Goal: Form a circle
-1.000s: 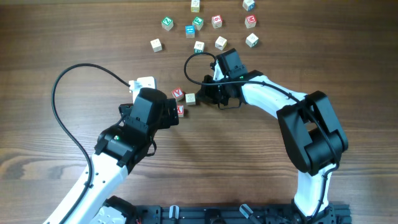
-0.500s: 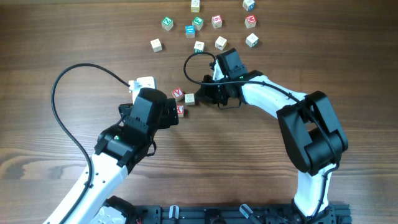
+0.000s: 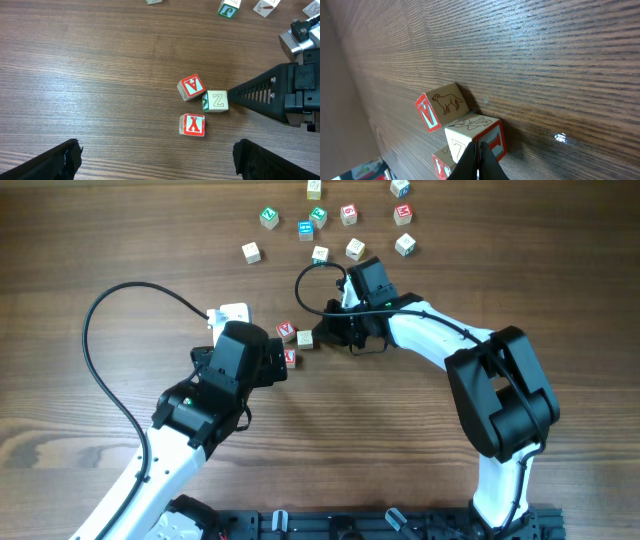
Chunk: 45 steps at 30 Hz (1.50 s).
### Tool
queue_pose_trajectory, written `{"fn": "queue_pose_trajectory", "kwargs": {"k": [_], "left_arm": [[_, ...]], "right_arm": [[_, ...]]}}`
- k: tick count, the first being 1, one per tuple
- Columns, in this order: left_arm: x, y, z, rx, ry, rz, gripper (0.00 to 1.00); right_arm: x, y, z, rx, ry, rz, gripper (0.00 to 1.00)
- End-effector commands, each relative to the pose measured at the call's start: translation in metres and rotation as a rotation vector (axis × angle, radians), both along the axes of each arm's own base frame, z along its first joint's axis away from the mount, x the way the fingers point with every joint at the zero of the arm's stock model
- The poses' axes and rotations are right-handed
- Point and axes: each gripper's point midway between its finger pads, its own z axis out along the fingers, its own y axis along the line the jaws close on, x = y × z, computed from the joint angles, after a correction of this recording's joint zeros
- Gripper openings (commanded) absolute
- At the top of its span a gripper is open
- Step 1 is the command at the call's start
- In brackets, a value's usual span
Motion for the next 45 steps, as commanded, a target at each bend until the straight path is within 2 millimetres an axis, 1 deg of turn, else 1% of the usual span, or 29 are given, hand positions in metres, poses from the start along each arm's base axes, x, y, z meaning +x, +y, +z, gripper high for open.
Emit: {"fn": "queue_pose_trajectory", "kwargs": {"k": [1,3,6,11,17,21,26,34,37,41,45], "left_arm": [[0.003,0.003,0.003,-0.003,-0.011,0.026,1.00],[0.003,0.003,0.003,-0.003,-0.011,0.026,1.00],[0.003,0.003,0.003,-0.003,-0.011,0.026,1.00],[0.003,0.003,0.003,-0.003,-0.011,0.026,1.00],[0.003,0.003,0.003,-0.003,-0.011,0.026,1.00],[0.003,0.003,0.003,-0.003,-0.011,0.026,1.00],[0.003,0.003,0.003,-0.003,-0.011,0.026,1.00],[0.003,0.003,0.003,-0.003,-0.011,0.026,1.00],[0.003,0.003,0.003,-0.003,-0.011,0.026,1.00],[0.003,0.003,0.003,-0.003,-0.011,0.026,1.00],[0.003,0.003,0.003,-0.003,-0.011,0.026,1.00]], "right_arm": [[-0.004,0.000,-0.009,0.007,0.031,0.004,0.04],[-0.003,-0.001,-0.009,0.004,0.026,0.001,0.04],[0.002,-0.008,-0.015,-0.050,0.009,-0.031,0.04],[0.001,-0.014,-0.020,-0.084,0.017,-0.045,0.05],[0.001,-0.013,-0.020,-0.083,0.018,-0.044,0.04],[-0.004,-0.008,-0.016,-0.046,0.036,-0.021,0.04],[-0.005,-0.007,-0.016,-0.041,0.039,-0.019,0.04],[-0.005,-0.008,-0.016,-0.032,0.101,-0.084,0.04],[-0.008,-0.010,-0.019,-0.040,0.159,-0.138,0.04],[-0.008,-0.010,-0.019,-0.040,0.162,-0.138,0.05],[-0.008,-0.010,-0.019,-0.041,0.159,-0.135,0.08]]}}
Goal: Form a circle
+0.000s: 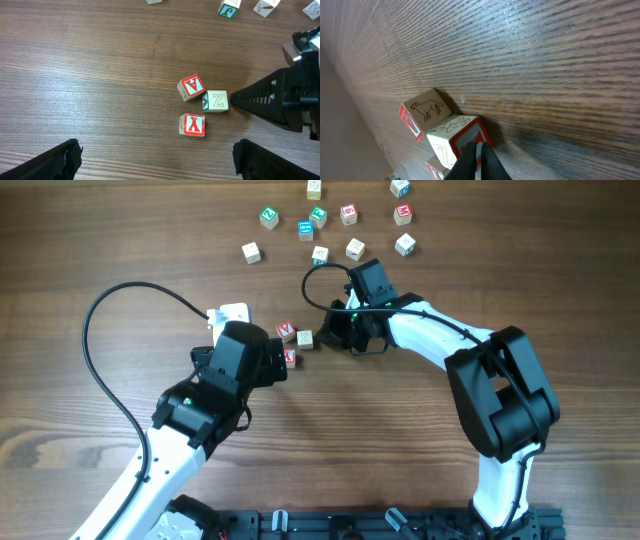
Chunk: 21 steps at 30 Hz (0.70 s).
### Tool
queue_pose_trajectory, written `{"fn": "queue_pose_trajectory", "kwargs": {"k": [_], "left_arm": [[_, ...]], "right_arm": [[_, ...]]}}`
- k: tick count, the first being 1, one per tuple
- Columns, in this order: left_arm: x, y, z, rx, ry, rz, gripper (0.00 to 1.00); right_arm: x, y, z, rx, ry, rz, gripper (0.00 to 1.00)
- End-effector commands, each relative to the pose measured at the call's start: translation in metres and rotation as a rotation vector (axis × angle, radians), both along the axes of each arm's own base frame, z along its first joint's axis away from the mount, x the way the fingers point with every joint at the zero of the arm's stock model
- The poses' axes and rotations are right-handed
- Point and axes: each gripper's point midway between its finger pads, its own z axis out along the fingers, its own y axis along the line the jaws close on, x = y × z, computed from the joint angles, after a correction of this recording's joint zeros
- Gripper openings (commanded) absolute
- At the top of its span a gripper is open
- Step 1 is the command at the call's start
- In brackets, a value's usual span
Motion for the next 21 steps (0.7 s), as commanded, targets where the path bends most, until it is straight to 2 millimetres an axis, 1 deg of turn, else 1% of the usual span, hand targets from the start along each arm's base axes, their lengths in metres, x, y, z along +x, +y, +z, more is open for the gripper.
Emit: {"fn": "queue_pose_trajectory", "kwargs": {"k": [1,6,8,21], "left_arm": [[0.0027,0.0025,0.0032,-0.003,-0.011,0.026,1.00],[0.0027,0.0025,0.0032,-0.003,-0.011,0.026,1.00],[0.0027,0.0025,0.0032,-0.003,-0.011,0.026,1.00],[0.0027,0.0025,0.0032,-0.003,-0.011,0.026,1.00]], "right_arm": [[-0.0047,-0.0017,-0.0104,-0.004,0.036,-0.006,0.08],[-0.0047,-0.0016,-0.0103,-0.004,0.036,-0.006,0.08],[-0.0048,-0.0016,-0.0103,-0.004,0.033,-0.001,0.04],[-0.0059,0.0009,-0.0083,0.010,0.023,0.023,0.04]]}}
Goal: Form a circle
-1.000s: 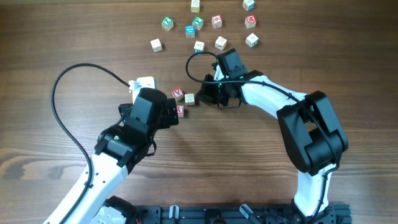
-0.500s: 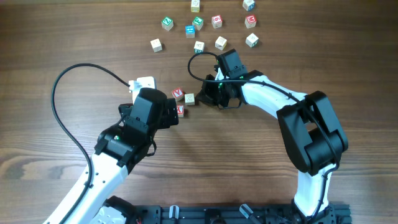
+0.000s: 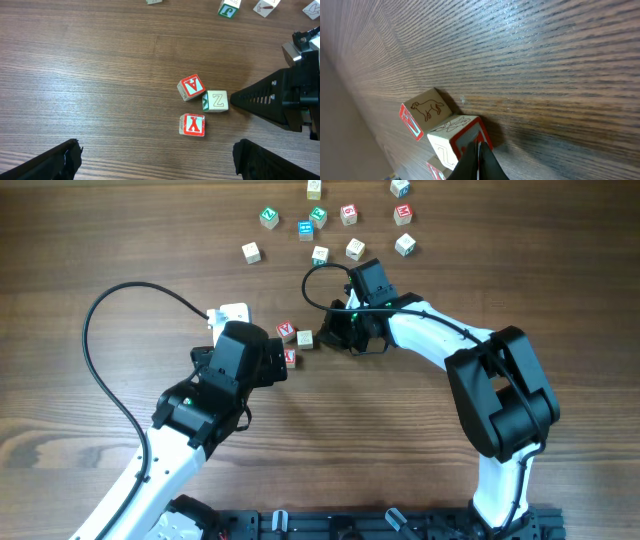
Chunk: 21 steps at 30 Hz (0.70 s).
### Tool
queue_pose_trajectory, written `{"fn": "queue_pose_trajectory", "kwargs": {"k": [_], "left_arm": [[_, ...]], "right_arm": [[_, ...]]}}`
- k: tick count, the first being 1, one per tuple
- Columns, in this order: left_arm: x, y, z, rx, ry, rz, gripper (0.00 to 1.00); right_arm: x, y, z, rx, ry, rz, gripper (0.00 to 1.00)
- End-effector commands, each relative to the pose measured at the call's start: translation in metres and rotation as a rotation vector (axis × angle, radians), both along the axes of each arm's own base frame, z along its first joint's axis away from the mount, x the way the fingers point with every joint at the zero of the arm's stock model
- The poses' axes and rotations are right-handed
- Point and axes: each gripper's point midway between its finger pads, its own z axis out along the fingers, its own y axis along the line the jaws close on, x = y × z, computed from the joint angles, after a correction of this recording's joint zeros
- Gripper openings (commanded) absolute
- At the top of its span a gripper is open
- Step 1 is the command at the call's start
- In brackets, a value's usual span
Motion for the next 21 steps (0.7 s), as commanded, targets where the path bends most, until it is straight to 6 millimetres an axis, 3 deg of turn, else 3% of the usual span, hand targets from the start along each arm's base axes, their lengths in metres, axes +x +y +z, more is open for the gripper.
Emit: {"fn": "queue_pose_trajectory", "kwargs": {"k": [1,21], "left_arm": [[0.0027,0.0025,0.0032,-0.003,-0.011,0.026,1.00],[0.0027,0.0025,0.0032,-0.003,-0.011,0.026,1.00]], "right_arm": [[-0.0057,0.0005,-0.0086,0.008,0.023,0.021,0.04],[-0.0095,0.0041,-0.0059,0.038,0.061,0.011,0.05]]}}
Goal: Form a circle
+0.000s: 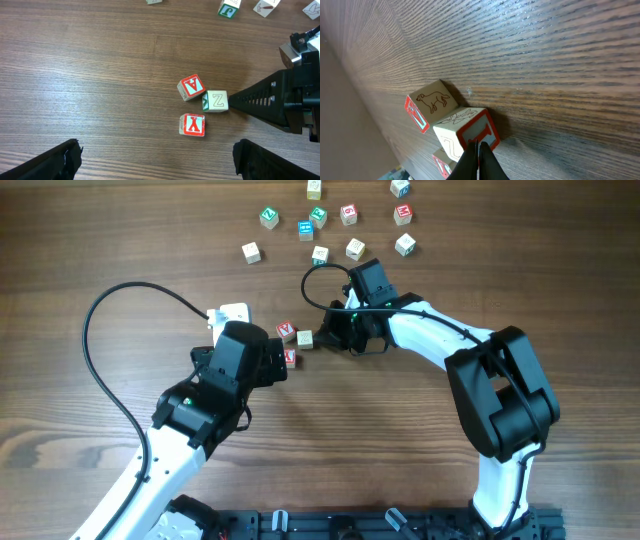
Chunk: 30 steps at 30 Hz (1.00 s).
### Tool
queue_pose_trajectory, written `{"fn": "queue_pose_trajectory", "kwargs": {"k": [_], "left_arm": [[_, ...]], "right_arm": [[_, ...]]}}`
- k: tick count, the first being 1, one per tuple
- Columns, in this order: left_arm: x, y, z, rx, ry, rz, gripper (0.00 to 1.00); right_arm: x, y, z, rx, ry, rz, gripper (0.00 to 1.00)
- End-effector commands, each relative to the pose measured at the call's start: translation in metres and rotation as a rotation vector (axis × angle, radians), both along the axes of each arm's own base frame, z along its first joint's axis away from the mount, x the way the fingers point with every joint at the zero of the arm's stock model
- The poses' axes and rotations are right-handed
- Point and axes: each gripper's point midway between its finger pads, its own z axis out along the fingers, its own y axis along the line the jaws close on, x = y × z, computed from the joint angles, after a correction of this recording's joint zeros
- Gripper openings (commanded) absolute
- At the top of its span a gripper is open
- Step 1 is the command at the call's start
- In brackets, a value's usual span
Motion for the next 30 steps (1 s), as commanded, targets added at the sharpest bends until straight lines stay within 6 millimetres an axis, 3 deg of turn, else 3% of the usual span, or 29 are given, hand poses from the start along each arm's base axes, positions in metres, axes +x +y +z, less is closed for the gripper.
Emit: {"fn": "queue_pose_trajectory", "kwargs": {"k": [1,30], "left_arm": [[0.0027,0.0025,0.0033,-0.003,-0.011,0.026,1.00],[0.0027,0.0025,0.0033,-0.003,-0.011,0.026,1.00]], "right_arm": [[-0.0056,-0.0003,-0.0092,0.006,0.049,-0.010,0.04],[-0.0042,0.0022,-0.0067,0.026,0.069,-0.036,0.05]]}}
